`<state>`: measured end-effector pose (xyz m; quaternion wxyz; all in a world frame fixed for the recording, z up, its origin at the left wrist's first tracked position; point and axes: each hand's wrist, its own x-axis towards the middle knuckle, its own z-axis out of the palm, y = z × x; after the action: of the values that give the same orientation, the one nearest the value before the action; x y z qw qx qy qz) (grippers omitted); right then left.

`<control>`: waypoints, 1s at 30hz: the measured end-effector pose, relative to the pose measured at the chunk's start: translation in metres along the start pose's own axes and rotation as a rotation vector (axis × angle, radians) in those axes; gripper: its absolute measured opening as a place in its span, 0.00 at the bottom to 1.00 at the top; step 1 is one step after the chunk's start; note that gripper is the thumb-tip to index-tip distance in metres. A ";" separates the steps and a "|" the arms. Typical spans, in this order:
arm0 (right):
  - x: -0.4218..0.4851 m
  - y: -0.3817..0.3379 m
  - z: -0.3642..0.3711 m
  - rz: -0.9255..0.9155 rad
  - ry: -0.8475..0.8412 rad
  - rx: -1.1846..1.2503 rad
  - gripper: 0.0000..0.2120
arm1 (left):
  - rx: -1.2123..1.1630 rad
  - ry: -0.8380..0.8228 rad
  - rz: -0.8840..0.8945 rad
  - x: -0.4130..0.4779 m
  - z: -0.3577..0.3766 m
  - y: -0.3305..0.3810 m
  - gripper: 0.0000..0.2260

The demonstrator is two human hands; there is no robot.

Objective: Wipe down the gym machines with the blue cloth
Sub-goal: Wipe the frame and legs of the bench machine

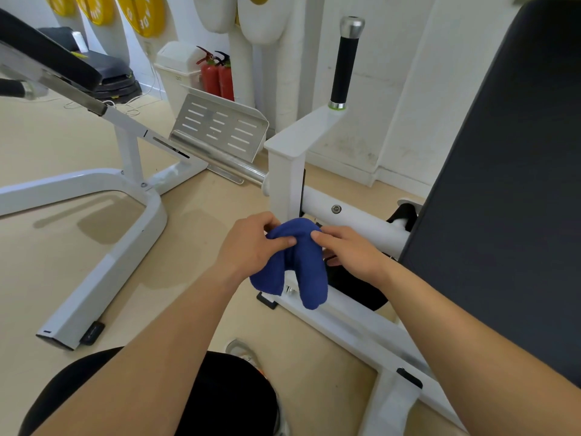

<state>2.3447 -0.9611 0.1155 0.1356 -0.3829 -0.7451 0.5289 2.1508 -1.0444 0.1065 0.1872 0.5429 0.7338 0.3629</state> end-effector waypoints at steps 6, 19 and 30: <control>0.002 -0.002 0.005 -0.173 -0.039 -0.178 0.16 | -0.039 -0.088 0.002 0.002 -0.005 0.003 0.07; 0.032 -0.014 -0.028 -0.202 0.216 -0.456 0.07 | -0.143 -0.006 0.021 0.041 -0.052 -0.015 0.07; 0.103 -0.042 -0.004 -0.298 0.798 -0.077 0.12 | -0.178 0.508 -0.024 0.093 -0.024 -0.007 0.06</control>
<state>2.2603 -0.8905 0.1333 0.4738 -0.4504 -0.7007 0.2857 2.0981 -0.9666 0.1285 0.0485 0.4072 0.7289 0.5483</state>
